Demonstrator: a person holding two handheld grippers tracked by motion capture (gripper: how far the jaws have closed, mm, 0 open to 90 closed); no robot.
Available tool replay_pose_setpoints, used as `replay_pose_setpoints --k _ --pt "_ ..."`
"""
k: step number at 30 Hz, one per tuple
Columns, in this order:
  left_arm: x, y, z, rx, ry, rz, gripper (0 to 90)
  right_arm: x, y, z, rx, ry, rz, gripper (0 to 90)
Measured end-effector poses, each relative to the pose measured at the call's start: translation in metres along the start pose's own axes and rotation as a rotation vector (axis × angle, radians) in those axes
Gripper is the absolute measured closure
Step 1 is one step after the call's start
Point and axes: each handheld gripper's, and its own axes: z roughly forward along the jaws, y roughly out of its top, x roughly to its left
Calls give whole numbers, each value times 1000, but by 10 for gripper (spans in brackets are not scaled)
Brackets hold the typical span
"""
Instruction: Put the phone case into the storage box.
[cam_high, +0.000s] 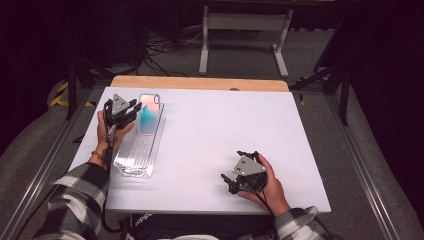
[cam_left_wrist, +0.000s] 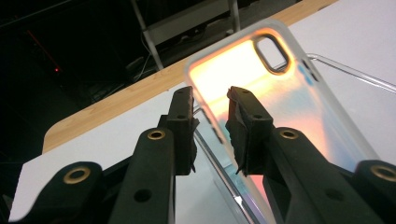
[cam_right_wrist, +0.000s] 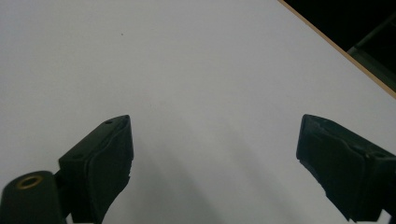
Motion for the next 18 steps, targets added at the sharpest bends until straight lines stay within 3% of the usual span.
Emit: replay_pose_setpoints --k 8,18 --pt "2 2 -7 -9 -44 -8 715 1 0 -1 -4 -2 -5 116" --pt "6 3 -17 -29 -68 -31 710 0 1 -3 -15 -11 -4 116"
